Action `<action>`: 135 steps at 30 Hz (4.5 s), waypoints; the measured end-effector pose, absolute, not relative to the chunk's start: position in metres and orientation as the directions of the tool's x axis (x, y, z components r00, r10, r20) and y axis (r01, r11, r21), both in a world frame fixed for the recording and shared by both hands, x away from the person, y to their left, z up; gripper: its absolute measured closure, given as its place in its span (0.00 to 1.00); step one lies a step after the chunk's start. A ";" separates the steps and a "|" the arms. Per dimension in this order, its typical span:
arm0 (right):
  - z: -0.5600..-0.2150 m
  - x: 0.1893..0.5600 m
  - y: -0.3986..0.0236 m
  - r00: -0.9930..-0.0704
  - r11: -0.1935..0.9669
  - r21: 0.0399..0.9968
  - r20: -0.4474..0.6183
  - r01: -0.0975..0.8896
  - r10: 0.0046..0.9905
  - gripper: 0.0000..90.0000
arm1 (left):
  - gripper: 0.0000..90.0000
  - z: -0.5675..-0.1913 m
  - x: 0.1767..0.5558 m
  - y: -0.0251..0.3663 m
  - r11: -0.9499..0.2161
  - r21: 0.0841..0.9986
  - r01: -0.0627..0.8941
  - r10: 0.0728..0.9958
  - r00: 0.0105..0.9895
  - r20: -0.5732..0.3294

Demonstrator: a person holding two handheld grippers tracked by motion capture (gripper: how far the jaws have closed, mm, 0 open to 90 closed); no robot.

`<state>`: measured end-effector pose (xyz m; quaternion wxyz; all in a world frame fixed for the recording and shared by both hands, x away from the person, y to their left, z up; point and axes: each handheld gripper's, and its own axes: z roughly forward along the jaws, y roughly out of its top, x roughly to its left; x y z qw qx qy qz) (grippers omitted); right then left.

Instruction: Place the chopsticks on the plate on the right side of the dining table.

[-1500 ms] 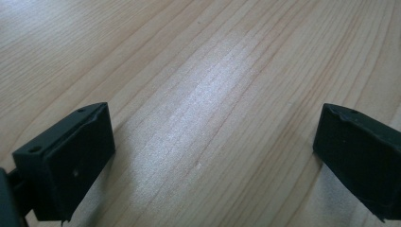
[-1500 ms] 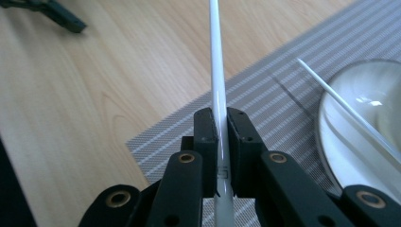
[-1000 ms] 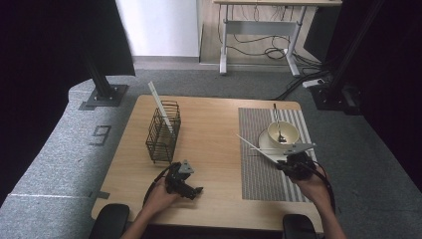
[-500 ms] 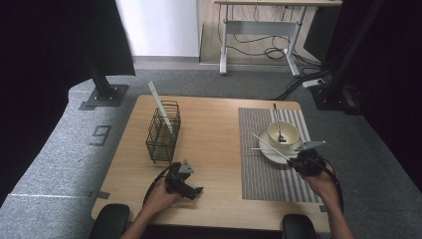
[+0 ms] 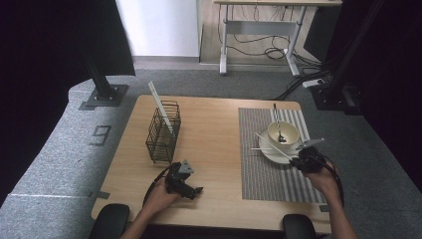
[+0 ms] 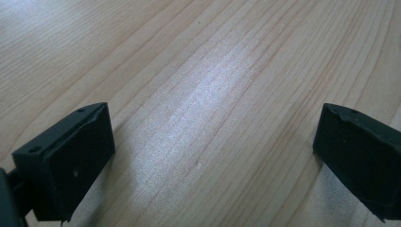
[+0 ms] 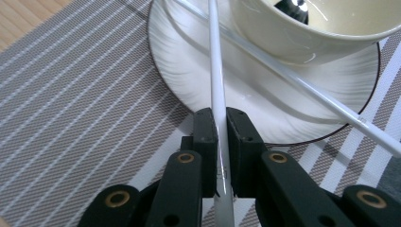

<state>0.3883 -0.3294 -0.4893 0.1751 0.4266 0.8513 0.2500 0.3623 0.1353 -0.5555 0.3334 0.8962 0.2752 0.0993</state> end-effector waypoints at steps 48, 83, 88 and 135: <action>-0.504 0.419 -0.365 -0.342 0.410 0.565 -0.229 0.716 0.912 0.38 | 0.00 -0.556 0.362 0.135 -0.626 0.653 0.427 0.560 0.829 -0.006; -0.491 0.363 -0.301 -0.485 0.383 0.739 -0.087 0.554 0.870 0.00 | 0.00 -0.555 0.362 0.135 -0.627 0.652 0.427 0.559 0.829 -0.005; -0.501 0.362 -0.285 -0.498 0.365 0.755 -0.059 0.545 0.865 0.00 | 0.00 -0.556 0.362 0.135 -0.625 0.653 0.427 0.560 0.828 -0.005; -0.539 0.392 -0.285 -0.442 0.363 0.762 -0.113 0.536 0.890 0.00 | 0.00 -0.556 0.362 0.135 -0.626 0.653 0.426 0.558 0.830 -0.006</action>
